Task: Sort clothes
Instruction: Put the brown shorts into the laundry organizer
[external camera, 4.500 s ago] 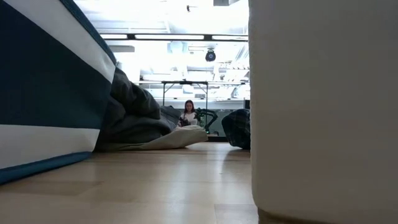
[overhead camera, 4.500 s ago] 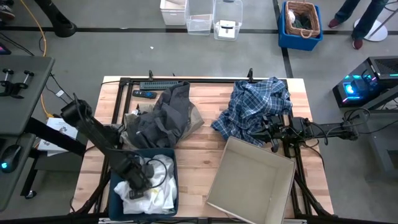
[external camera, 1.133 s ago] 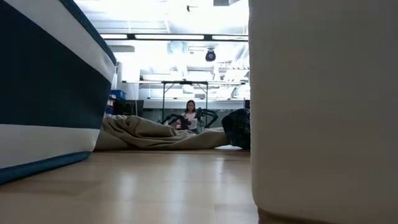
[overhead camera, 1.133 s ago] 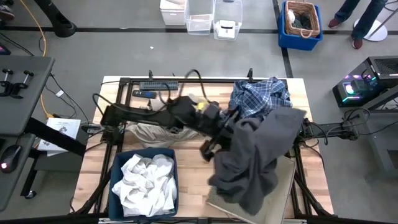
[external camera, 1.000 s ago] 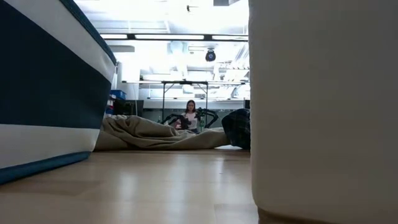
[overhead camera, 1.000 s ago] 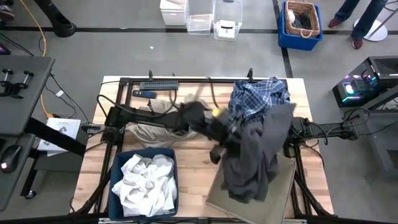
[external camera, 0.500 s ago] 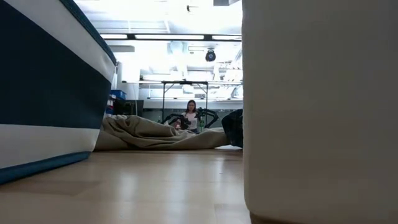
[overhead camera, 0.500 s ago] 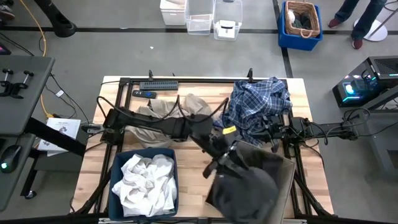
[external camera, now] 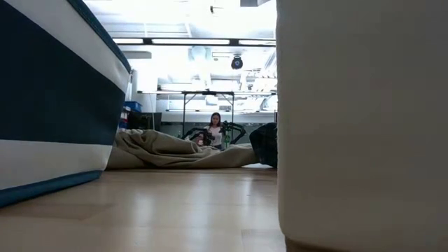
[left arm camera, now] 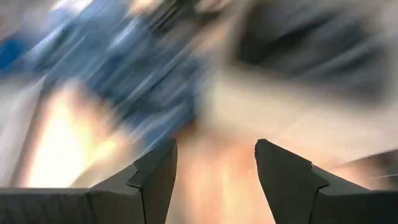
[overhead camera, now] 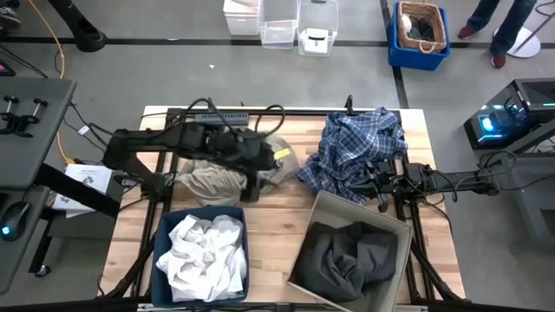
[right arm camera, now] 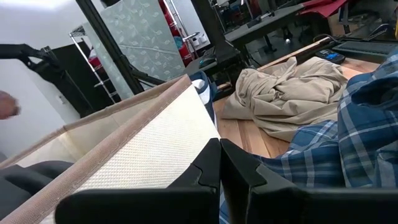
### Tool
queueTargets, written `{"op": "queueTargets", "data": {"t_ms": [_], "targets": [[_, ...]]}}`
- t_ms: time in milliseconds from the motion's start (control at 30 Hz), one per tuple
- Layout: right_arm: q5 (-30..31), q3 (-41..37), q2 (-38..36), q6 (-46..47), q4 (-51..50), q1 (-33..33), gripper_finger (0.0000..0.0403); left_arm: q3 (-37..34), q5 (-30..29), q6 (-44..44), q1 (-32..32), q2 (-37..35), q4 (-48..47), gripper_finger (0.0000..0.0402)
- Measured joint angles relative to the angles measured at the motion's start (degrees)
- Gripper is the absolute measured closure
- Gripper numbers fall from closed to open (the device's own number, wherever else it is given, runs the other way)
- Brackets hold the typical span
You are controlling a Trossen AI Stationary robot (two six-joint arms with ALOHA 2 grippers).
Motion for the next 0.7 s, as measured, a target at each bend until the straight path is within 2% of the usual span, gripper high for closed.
{"op": "queueTargets", "data": {"t_ms": [67,100,167,333,433,567,700], "targets": [[0.00,0.00,0.00,0.00,0.00,-0.01,0.0402,-7.14,-7.77,-2.60,0.90,-2.56,-3.03,0.0195],[0.00,0.00,0.00,0.00,0.00,-0.01,0.0402,-10.89,-9.76,-4.86,1.71,-3.92,-3.27,0.0195],[0.00,0.00,0.00,0.00,0.00,-0.01,0.0402,-19.14,-10.12,-9.90,3.87,-5.94,-3.48,0.0195],[0.00,0.00,0.00,0.00,0.00,-0.02,0.0402,-35.28,3.79,-18.31,12.51,-4.16,-3.38,0.0195],[0.00,0.00,0.00,0.00,0.00,-0.02,0.0402,-40.24,5.70,-19.80,16.02,-2.42,-2.92,0.0195],[0.00,0.00,0.00,0.00,0.00,-0.02,0.0402,-42.93,2.50,-19.26,18.20,0.49,-1.19,0.0195],[0.00,0.00,0.00,0.00,0.00,-0.02,0.0402,-44.25,2.25,-18.40,19.21,4.32,3.42,0.0195]]}}
